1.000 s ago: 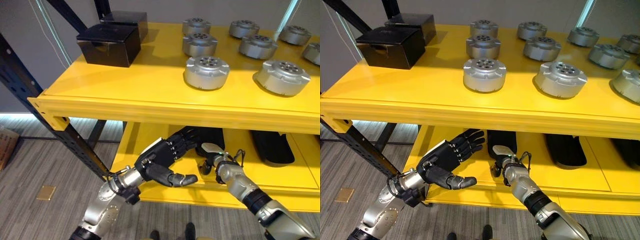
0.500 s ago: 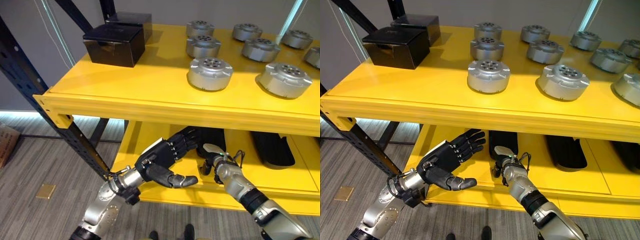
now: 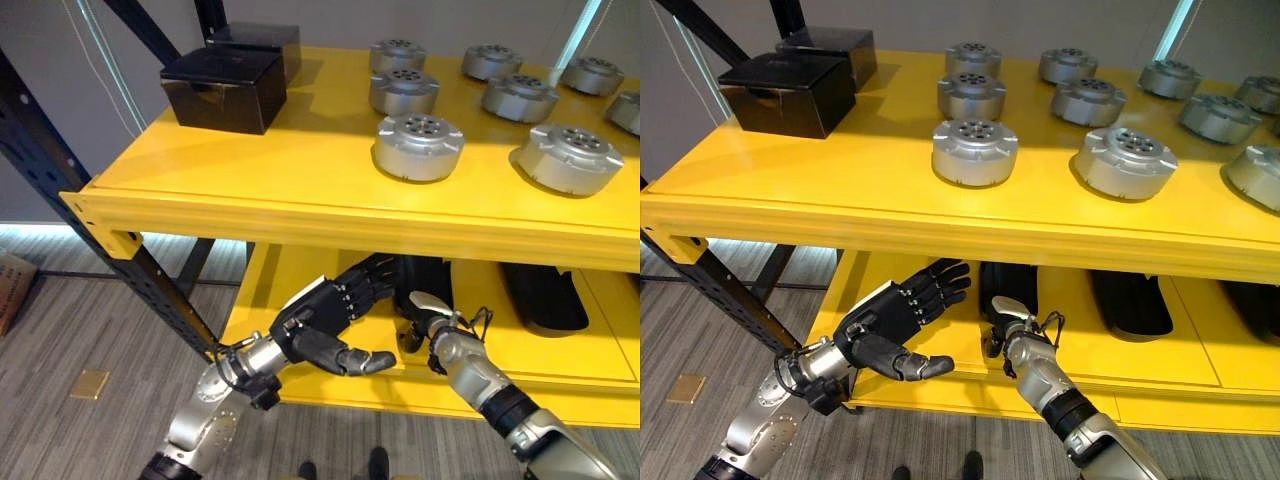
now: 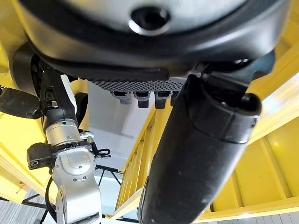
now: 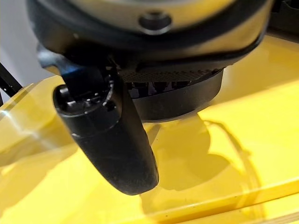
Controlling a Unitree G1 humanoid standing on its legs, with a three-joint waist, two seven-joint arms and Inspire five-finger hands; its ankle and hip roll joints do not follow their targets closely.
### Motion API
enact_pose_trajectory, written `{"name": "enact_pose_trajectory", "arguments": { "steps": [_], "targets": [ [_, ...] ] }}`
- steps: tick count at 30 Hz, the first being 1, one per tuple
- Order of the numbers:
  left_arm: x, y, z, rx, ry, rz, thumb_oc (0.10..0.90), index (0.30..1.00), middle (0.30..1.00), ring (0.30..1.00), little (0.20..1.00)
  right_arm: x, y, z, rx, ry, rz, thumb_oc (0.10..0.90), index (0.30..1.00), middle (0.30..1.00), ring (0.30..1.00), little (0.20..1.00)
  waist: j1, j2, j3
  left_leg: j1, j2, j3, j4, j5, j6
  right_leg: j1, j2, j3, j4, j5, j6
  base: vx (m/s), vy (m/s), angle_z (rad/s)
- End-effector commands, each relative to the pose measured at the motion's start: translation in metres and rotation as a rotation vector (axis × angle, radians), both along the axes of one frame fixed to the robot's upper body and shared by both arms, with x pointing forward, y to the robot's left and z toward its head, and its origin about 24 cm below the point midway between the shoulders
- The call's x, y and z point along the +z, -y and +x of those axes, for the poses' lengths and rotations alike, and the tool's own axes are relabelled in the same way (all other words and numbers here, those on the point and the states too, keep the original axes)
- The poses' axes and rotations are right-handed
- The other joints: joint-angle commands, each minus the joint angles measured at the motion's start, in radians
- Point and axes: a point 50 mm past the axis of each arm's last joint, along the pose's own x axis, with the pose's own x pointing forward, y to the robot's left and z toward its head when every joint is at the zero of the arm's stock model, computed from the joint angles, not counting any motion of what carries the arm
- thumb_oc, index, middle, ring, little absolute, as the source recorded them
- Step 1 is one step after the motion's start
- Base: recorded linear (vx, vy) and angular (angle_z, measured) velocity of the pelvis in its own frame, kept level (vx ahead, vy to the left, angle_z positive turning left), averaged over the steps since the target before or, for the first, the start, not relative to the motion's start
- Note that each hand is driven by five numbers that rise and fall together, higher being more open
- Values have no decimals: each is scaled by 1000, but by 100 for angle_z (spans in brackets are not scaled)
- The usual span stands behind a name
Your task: Move parts from the plastic box to the shelf.
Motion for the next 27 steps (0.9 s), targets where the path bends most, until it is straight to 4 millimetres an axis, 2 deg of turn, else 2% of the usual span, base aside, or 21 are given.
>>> {"name": "enact_pose_trajectory", "arguments": {
  "steps": [1,4,12,18,22,25,26,27],
  "targets": [
    [47,10,3,-15,248,-111,900,1000,1000,1000,1000,26,2,13,12,250,-93,900,1000,1000,1000,1000,-7,6,6,0,42,51,5,-109,1,70,-39,-46,48,-152,54,0,0,0],
    [47,10,1,-15,252,-119,900,1000,1000,1000,1000,46,5,18,30,491,-119,900,1000,1000,1000,1000,-11,18,6,-3,41,49,6,-111,3,67,-40,-41,49,-154,54,-11,26,-5],
    [46,5,-2,-9,250,-139,900,1000,1000,1000,1000,66,9,15,88,769,-158,900,1000,1000,1000,1000,-19,42,1,-1,38,49,5,-113,3,67,-45,-37,46,-157,58,1,34,-3],
    [46,6,-3,-15,246,-146,900,1000,1000,1000,1000,77,7,16,136,860,-148,900,1000,1000,1000,1000,-20,50,-3,0,35,42,4,-115,3,67,-47,-38,46,-160,58,2,6,0],
    [47,5,-4,-11,247,-147,900,1000,1000,1000,1000,79,5,15,165,853,-125,900,1000,1000,1000,1000,-23,51,-3,1,34,42,4,-115,3,68,-48,-37,45,-161,57,0,0,0],
    [47,3,-5,18,257,-150,900,1000,1000,1000,1000,85,-9,5,257,897,-53,900,1000,1000,1000,1000,-36,50,-2,2,36,47,4,-115,4,64,-48,-31,47,-161,59,-10,32,-1],
    [49,-3,-6,65,270,-161,900,1000,1000,1000,1000,101,-20,-17,352,939,59,900,1000,1000,1000,1000,-56,48,2,-4,37,57,4,-111,5,49,-49,-17,55,-154,62,-8,62,-3],
    [50,-4,-6,77,273,-160,900,1000,1000,1000,1000,102,-21,-21,360,932,100,900,1000,1000,1000,1000,-61,48,3,3,36,57,2,-118,6,54,-49,-14,55,-160,64,-13,77,-7]
  ]
}}
